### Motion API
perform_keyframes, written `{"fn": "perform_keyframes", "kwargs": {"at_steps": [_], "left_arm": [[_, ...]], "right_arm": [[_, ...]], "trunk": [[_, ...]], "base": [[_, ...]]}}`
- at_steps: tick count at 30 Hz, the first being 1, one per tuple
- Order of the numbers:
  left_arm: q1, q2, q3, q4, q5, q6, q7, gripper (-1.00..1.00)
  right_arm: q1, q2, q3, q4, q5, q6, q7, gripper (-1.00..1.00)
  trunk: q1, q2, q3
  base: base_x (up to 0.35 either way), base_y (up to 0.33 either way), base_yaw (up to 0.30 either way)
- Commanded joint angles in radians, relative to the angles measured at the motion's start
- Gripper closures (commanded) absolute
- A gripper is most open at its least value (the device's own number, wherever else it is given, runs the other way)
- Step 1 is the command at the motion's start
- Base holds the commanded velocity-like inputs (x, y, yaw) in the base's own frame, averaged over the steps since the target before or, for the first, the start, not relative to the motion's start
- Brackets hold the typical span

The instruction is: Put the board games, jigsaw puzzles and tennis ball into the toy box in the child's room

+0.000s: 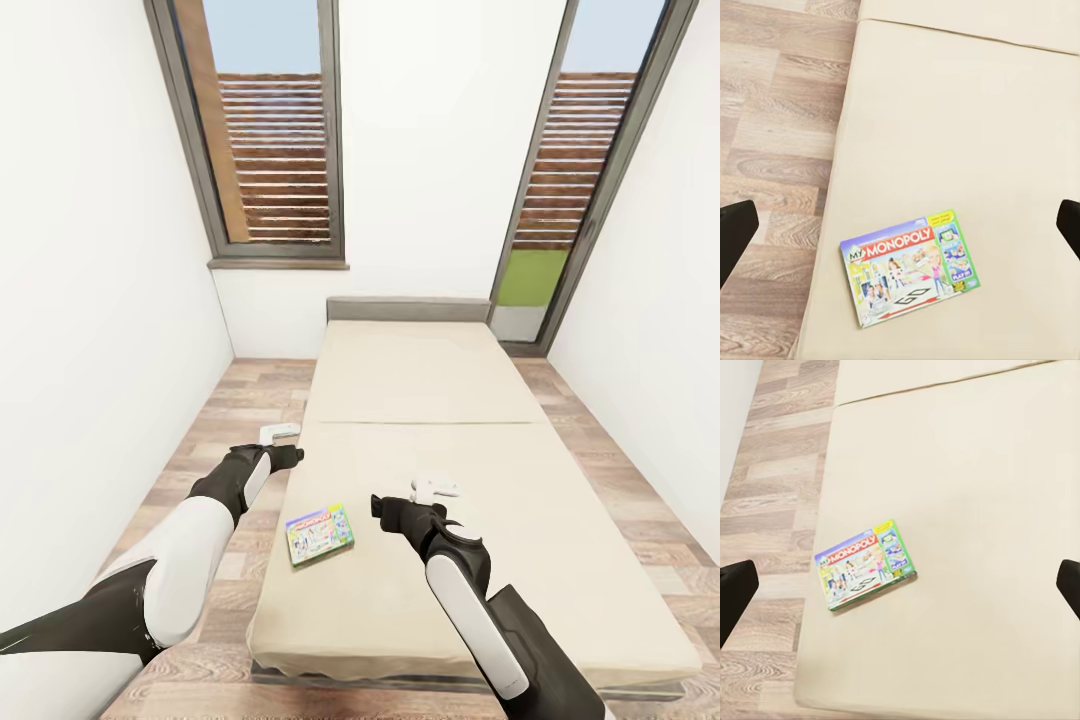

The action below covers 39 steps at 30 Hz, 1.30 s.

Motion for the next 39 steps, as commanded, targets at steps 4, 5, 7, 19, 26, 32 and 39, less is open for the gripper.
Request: {"fn": "perform_keyframes", "kwargs": {"at_steps": [4, 5, 7, 19, 26, 32, 39], "left_arm": [[-0.001, -0.001, 0.007, -0.002, -0.009, 0.004, -0.001, -1.0], [-0.001, -0.001, 0.007, -0.002, -0.009, 0.004, -0.001, -1.0], [-0.001, -0.001, 0.007, -0.002, -0.008, 0.004, -0.001, -1.0], [-0.001, -0.001, 0.007, -0.002, -0.009, 0.004, -0.001, -1.0], [-0.001, -0.001, 0.007, -0.002, -0.009, 0.004, -0.001, -1.0], [0.0, -0.001, 0.007, -0.002, -0.009, 0.004, -0.001, -1.0], [0.0, -0.001, 0.007, -0.002, -0.009, 0.003, -0.001, -1.0]], "right_arm": [[-0.001, 0.0, 0.001, -0.001, -0.009, 0.002, -0.01, -1.0], [-0.001, 0.0, 0.001, -0.001, -0.009, 0.002, -0.01, -1.0], [-0.001, 0.0, 0.001, -0.001, -0.009, 0.002, -0.01, -1.0], [-0.002, 0.001, 0.001, 0.001, -0.01, 0.002, -0.01, -1.0], [-0.002, 0.001, 0.001, 0.003, -0.01, 0.002, -0.009, -1.0], [-0.003, 0.001, 0.001, 0.004, -0.01, 0.002, -0.01, -1.0], [-0.003, 0.001, 0.001, 0.006, -0.01, 0.002, -0.01, -1.0]], "trunk": [[0.001, -0.002, -0.009], [0.001, -0.002, -0.01], [0.001, -0.002, -0.014], [0.001, -0.002, -0.033], [0.001, -0.002, -0.045], [0.001, -0.002, -0.055], [0.001, -0.002, -0.066]], "base": [[0.0, 0.0, 0.0], [0.0, 0.0, 0.0], [0.0, 0.0, 0.0], [0.0, 0.0, 0.0], [0.0, 0.0, 0.0], [0.0, 0.0, 0.0], [0.0, 0.0, 0.0]]}}
